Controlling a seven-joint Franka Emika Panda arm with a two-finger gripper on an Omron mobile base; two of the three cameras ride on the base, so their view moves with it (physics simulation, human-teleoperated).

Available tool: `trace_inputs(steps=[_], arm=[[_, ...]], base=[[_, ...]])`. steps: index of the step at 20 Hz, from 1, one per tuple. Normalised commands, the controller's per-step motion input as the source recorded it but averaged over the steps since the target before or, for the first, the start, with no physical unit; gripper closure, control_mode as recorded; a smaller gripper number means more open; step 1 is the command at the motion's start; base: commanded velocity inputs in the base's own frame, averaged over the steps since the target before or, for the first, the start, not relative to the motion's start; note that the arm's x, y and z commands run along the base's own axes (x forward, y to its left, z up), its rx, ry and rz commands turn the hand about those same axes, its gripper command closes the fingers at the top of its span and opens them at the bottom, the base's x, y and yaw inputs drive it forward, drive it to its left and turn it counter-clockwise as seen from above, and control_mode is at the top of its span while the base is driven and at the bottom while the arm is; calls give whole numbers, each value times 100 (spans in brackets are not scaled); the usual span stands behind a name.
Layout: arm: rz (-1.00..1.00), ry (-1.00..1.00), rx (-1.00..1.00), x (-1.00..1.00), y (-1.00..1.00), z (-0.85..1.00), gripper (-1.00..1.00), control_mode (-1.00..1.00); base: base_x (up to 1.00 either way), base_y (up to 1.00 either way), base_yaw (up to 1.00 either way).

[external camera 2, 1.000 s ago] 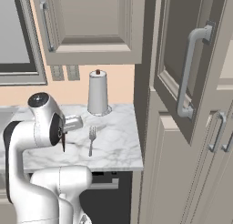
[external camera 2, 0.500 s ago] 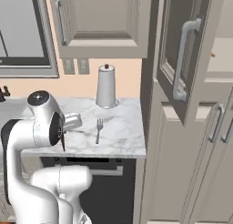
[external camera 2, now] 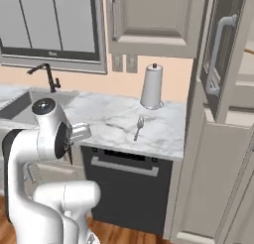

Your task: Organize the utensils by type. Pick up the wooden spoons from the counter and place them in the open cabinet. Then pick up the metallic utensils from the counter and place them in the open drawer.

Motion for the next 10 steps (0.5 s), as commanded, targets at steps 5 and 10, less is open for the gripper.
trace_inputs(steps=[5, 10], arm=[[0, 0, 0, 0, 0, 0, 100, 100], [0, 0, 0, 0, 0, 0, 100, 100]], base=[[-38, 18, 55], [-18, 22, 53]])
